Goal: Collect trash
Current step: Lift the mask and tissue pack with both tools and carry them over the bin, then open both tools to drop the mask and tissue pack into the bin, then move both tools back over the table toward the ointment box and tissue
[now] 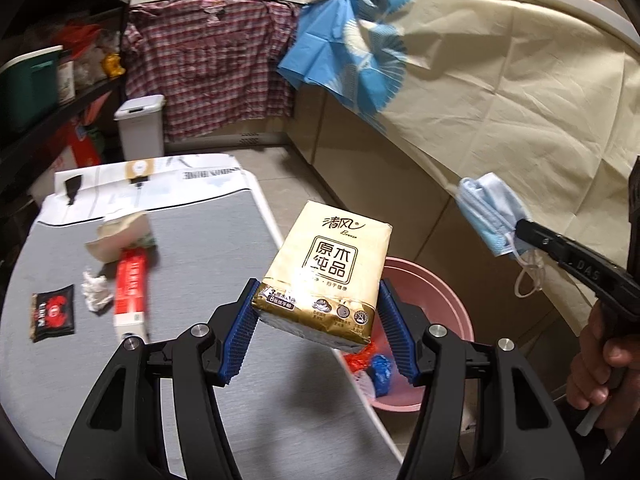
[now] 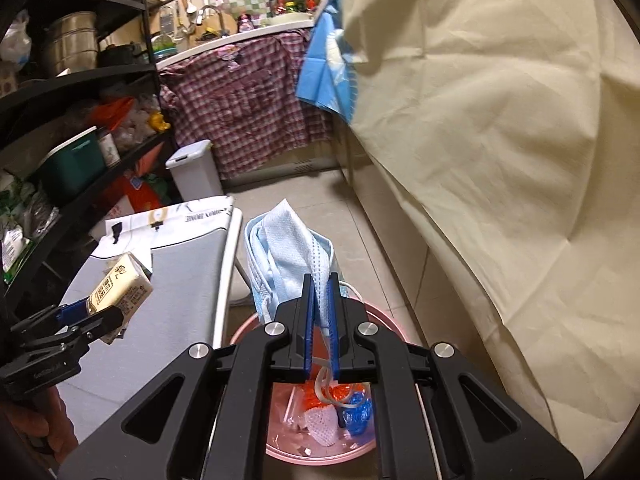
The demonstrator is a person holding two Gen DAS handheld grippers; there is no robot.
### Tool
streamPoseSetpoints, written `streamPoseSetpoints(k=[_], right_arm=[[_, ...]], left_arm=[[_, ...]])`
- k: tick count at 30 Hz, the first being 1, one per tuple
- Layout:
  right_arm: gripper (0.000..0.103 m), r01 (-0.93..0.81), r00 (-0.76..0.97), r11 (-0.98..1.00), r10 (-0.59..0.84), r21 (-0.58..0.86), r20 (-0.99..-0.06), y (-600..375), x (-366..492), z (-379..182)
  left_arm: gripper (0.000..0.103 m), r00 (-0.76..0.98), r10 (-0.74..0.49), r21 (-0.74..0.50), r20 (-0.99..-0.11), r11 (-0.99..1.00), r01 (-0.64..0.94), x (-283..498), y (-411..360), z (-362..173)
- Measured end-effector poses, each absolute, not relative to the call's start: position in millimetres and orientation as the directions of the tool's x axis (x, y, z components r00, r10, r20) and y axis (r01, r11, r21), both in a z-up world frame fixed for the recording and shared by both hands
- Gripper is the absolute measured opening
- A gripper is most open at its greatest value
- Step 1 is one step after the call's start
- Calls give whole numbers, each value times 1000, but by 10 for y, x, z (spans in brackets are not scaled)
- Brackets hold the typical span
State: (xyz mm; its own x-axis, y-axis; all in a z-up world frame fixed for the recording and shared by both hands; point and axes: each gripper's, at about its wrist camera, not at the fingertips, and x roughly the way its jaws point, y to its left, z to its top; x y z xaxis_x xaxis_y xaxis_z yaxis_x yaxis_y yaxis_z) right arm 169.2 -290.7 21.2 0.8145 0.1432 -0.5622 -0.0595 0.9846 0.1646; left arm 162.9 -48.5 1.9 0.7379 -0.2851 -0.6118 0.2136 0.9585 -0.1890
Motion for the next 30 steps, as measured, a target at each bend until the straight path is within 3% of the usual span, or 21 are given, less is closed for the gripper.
streamPoseSetpoints(k=[14,18,30], right_arm=[[11,-30,784,989,115,148,-610,-2999,1796,75],[36,-6,764,986,112,167,-636,-3042,1854,18],[36,-25,773,987,120,160,-622,-2947,1834,49]], left_arm=[[59,673,-356,-182,-649,931,317,1773,-1089,-171],[60,674,-370,-191,-639,926,327,1765,-1121,-141],[60,689,-347,-183,-636,936,302,1691,-856,-134]])
